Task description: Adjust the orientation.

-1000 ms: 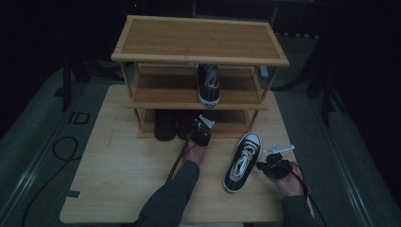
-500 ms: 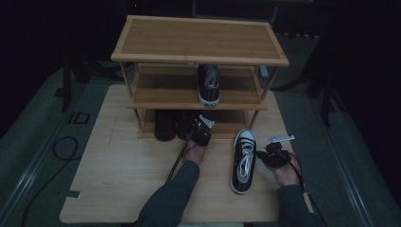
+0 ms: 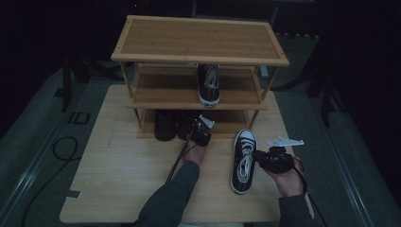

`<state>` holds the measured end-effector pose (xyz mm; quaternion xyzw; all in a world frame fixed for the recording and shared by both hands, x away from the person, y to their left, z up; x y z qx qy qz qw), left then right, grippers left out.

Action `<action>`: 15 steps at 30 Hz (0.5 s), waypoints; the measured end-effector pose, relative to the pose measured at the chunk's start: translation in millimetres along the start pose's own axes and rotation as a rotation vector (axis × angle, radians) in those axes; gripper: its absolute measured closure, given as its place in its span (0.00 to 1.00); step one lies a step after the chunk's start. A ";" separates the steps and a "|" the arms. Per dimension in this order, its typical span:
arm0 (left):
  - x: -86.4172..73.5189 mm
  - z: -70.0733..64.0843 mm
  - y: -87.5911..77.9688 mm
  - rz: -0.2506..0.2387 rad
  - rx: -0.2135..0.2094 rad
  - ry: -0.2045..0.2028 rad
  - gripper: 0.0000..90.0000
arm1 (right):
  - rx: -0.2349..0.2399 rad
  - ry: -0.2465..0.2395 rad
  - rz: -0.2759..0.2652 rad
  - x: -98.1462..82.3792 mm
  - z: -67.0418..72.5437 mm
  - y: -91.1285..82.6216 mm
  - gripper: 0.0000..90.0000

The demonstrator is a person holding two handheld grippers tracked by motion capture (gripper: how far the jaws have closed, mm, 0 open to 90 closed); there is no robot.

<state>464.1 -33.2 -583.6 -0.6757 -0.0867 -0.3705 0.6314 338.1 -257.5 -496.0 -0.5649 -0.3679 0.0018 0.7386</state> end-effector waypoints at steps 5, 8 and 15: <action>0.0 0.1 0.0 0.000 0.000 0.000 0.99 | 0.003 0.024 0.054 -3.6 6.2 9.4 0.77; 0.1 0.0 0.1 -0.001 0.000 -0.001 0.99 | 0.020 0.038 0.084 -8.5 5.7 15.7 0.83; 0.1 0.0 0.1 -0.001 0.000 -0.001 0.99 | -0.016 0.002 0.097 -7.1 7.1 8.0 0.98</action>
Point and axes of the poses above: each handheld gripper's, and its own axes: y roughly forward along the jaws, x roughly out of its top, z roughly to its left, the point moved 4 cm from there along y, roughly forward along the jaws, and after that the axes turned 13 degrees about z, right-handed, at the moved point
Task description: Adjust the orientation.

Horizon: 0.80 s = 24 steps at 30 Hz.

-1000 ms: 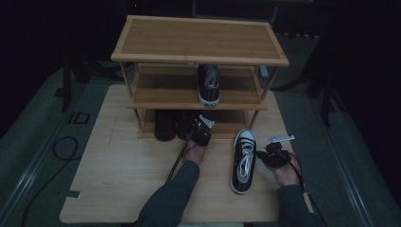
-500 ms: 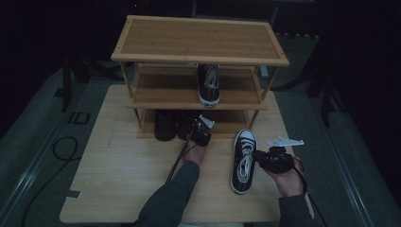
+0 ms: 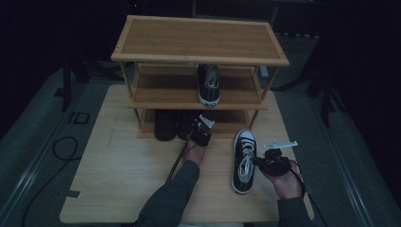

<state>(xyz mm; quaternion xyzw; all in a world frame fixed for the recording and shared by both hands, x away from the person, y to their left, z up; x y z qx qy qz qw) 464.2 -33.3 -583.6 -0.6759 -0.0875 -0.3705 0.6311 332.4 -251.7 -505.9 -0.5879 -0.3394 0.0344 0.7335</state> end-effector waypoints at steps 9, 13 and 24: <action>0.0 0.0 0.0 0.000 0.000 0.000 0.99 | -0.075 0.030 0.000 -7.6 -16.3 -7.9 0.99; -0.1 -0.1 0.0 0.001 0.002 0.002 0.99 | -0.075 0.038 0.010 -9.8 -15.9 -5.0 0.96; -0.1 -0.1 -0.1 0.001 0.001 0.002 0.99 | -0.116 0.085 0.074 -8.0 -15.8 19.3 0.86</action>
Point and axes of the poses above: each handheld gripper's, and its own axes: y roughly forward along the jaws, x roughly out of its top, z roughly to its left, the point moved 4 cm from there along y, roughly forward along the jaws, and after that the axes turned 13 degrees about z, right-handed, at the moved point
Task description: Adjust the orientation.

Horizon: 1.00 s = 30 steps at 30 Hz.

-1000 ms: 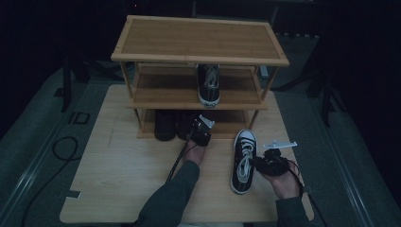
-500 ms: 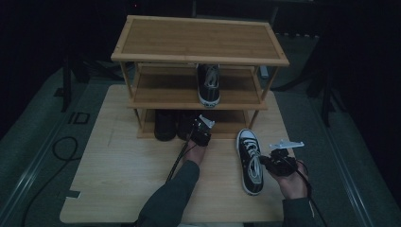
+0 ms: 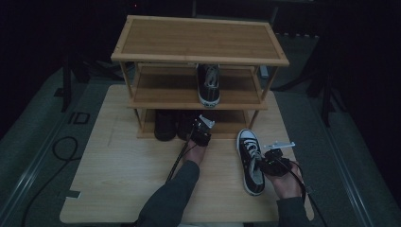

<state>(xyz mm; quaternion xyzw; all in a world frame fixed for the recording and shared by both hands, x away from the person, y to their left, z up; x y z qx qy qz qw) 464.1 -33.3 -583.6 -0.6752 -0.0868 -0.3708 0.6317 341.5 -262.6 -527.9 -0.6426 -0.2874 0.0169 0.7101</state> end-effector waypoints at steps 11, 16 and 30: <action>0.0 0.1 0.0 0.000 0.000 0.000 0.99 | 0.042 0.021 -0.042 1.2 -6.1 -4.0 0.98; 0.0 0.1 0.0 0.000 0.000 0.000 0.99 | 0.049 0.017 -0.061 3.0 -9.2 -9.9 0.98; 0.1 0.0 0.1 0.000 -0.001 0.000 0.99 | 0.106 -0.012 -0.091 9.1 -6.6 -23.8 0.98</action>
Point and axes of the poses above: each handheld gripper's, and its own axes: y roughly forward along the jaws, x roughly out of its top, z roughly to its left, the point moved 4 cm from there along y, roughly forward along the jaws, and after that the axes turned 13 degrees about z, right-handed, at the moved point
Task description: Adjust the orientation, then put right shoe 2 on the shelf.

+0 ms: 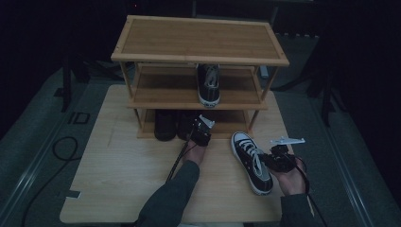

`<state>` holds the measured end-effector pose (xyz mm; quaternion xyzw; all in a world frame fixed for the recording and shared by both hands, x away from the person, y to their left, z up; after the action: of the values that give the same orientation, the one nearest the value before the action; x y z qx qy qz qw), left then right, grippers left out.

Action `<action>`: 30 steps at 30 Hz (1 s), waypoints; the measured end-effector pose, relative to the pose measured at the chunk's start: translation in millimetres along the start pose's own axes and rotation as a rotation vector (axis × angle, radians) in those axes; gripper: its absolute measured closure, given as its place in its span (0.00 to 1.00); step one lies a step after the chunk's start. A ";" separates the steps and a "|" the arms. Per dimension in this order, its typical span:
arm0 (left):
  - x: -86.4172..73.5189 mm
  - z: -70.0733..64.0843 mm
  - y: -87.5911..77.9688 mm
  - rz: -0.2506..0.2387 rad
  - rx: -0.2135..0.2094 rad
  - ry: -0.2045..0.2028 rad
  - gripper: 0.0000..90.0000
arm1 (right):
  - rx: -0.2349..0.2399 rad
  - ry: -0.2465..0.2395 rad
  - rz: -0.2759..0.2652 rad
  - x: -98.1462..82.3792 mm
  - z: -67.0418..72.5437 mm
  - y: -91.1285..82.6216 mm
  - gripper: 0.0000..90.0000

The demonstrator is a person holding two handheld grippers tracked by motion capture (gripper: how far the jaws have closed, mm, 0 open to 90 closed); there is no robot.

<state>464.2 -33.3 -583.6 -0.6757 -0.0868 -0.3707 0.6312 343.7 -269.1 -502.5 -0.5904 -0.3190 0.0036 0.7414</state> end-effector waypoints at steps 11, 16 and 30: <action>0.1 0.0 0.1 -0.001 -0.001 -0.001 0.99 | 0.018 -0.045 -0.013 8.4 5.9 -11.0 0.98; 0.2 0.0 0.1 -0.001 0.000 0.000 0.99 | 0.022 -0.055 -0.018 10.4 6.7 -14.1 0.98; 0.1 0.0 0.1 -0.001 0.000 0.000 0.99 | 0.050 -0.102 -0.042 17.5 11.2 -26.7 0.98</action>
<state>464.3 -33.3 -583.6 -0.6756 -0.0870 -0.3708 0.6312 342.4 -260.7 -469.8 -0.5641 -0.3685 0.0261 0.7385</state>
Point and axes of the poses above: each handheld gripper's, and its own axes: y roughly forward along the jaws, x roughly out of its top, z roughly to its left, the point moved 4 cm from there along y, roughly forward along the jaws, and after that the axes turned 13 degrees about z, right-handed, at the moved point
